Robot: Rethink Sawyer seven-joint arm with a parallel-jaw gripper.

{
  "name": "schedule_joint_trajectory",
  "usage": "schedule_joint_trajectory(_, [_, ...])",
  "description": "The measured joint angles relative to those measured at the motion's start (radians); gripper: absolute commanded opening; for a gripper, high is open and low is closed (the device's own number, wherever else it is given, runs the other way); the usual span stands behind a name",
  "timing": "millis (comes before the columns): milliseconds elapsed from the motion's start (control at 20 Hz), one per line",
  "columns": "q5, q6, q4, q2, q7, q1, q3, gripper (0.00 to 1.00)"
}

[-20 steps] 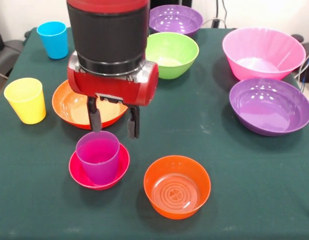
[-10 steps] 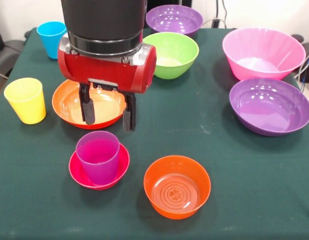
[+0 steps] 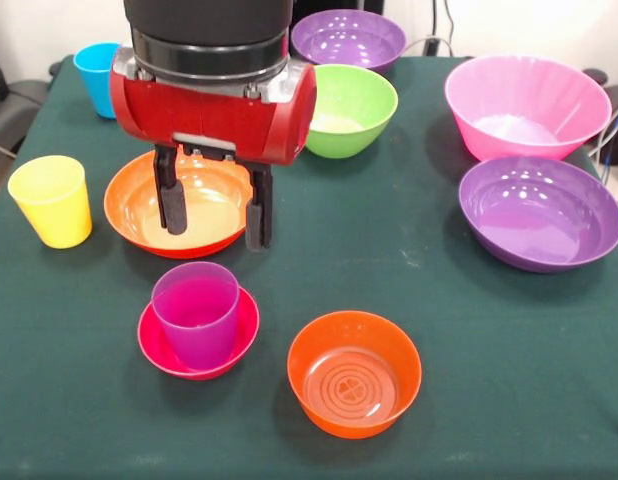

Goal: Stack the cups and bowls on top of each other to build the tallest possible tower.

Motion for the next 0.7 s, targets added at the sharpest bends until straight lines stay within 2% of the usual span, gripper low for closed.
schedule_joint_trajectory(300, [0.000, 0.000, 0.006, -0.015, 0.000, 0.000, 0.000, 1.00])
schedule_joint_trajectory(700, [0.000, -0.005, 0.073, -0.055, 0.000, 0.000, -0.005, 1.00])
